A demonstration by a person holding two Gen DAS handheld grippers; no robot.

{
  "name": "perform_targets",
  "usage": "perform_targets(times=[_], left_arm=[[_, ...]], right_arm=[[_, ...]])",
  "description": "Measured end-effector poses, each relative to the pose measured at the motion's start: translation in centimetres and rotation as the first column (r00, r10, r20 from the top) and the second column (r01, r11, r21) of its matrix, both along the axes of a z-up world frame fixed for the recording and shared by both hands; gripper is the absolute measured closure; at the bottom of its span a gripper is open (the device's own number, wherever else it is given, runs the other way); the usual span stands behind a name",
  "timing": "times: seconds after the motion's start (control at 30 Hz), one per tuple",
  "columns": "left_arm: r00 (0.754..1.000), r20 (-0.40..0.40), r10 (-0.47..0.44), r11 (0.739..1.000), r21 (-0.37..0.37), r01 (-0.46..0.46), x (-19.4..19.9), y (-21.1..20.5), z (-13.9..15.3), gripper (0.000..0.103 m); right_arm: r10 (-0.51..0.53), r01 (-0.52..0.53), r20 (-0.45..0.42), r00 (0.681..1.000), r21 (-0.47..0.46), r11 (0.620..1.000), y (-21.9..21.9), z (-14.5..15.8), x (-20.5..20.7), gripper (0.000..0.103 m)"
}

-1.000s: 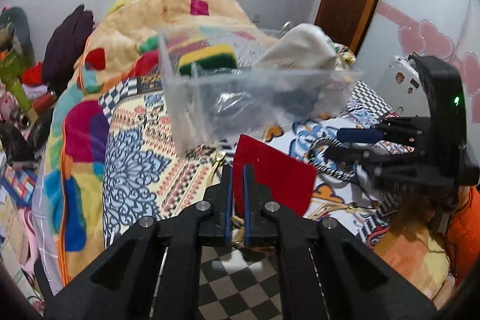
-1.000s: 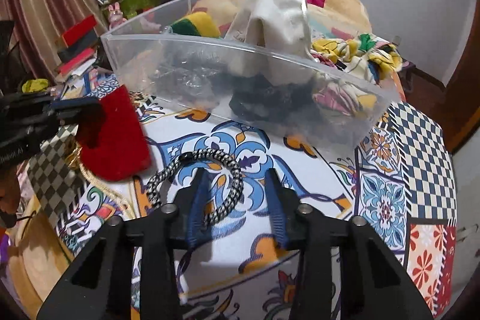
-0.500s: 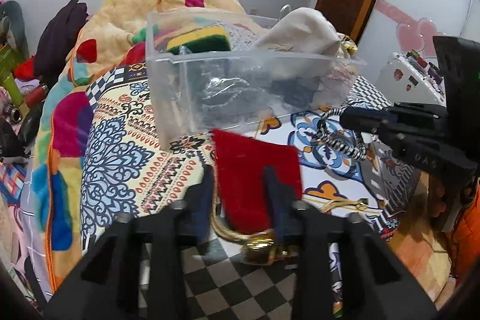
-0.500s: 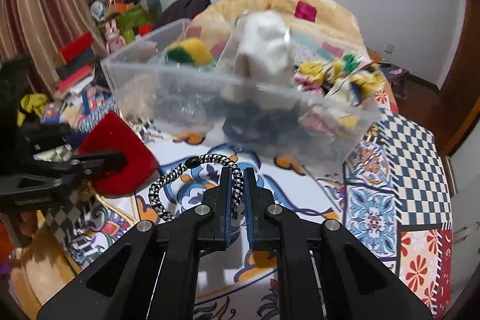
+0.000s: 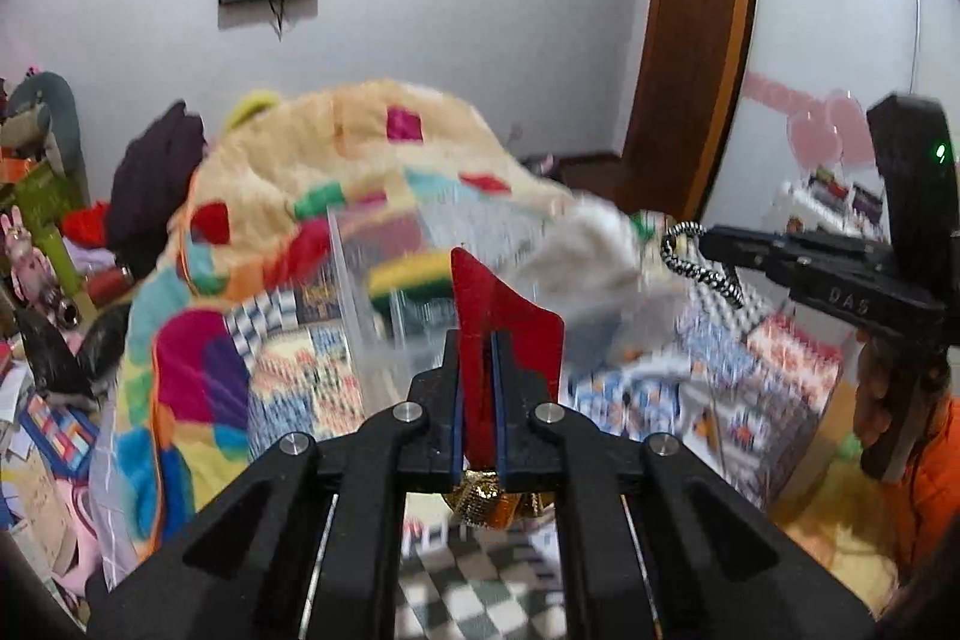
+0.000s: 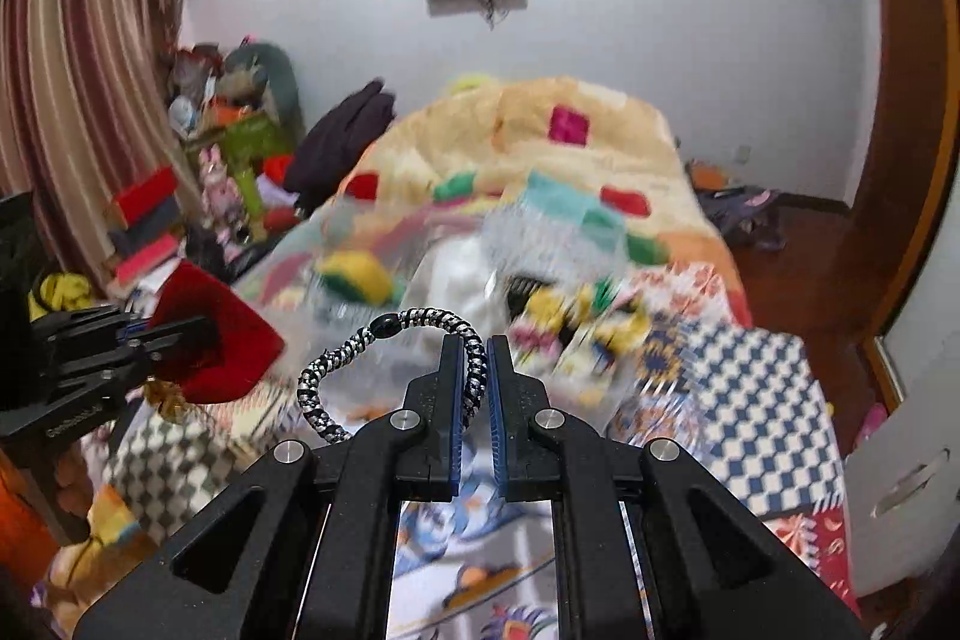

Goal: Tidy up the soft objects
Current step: 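Lower the red cloth into the box with the left tool while the right tool drops the bracelet in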

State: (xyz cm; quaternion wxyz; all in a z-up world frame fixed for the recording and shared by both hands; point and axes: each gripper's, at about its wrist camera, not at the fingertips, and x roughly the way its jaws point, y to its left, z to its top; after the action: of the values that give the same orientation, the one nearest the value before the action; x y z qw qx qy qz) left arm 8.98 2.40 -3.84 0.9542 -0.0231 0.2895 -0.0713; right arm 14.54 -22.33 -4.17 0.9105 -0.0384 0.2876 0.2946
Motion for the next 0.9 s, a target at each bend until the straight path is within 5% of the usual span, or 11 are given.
perform_targets(times=[0.27, 0.77, 0.87, 0.9], left_arm=[[0.996, 0.089, 0.011, 0.999, -0.037, -0.008, 3.8, 0.5, 2.4, 0.097], [0.998, -0.048, 0.026, 0.999, 0.037, -0.025, 9.3, -0.5, -2.7, 0.094], [0.998, -0.054, 0.040, 0.998, 0.054, -0.037, 9.1, -0.6, -2.6, 0.072], [0.997, -0.056, 0.043, 0.998, 0.052, -0.040, 8.9, -0.5, -2.6, 0.056]], right_arm=[[-0.082, 0.082, 0.052, 0.995, 0.005, 0.997, 0.1, 1.5, 3.2, 0.096], [-0.093, 0.087, -0.028, 0.995, -0.173, 0.981, 1.9, -3.4, 6.5, 0.095], [-0.081, 0.073, -0.039, 0.996, -0.181, 0.981, 1.9, -3.3, 6.2, 0.085], [-0.075, 0.066, -0.040, 0.996, -0.178, 0.982, 1.8, -3.1, 6.0, 0.079]])
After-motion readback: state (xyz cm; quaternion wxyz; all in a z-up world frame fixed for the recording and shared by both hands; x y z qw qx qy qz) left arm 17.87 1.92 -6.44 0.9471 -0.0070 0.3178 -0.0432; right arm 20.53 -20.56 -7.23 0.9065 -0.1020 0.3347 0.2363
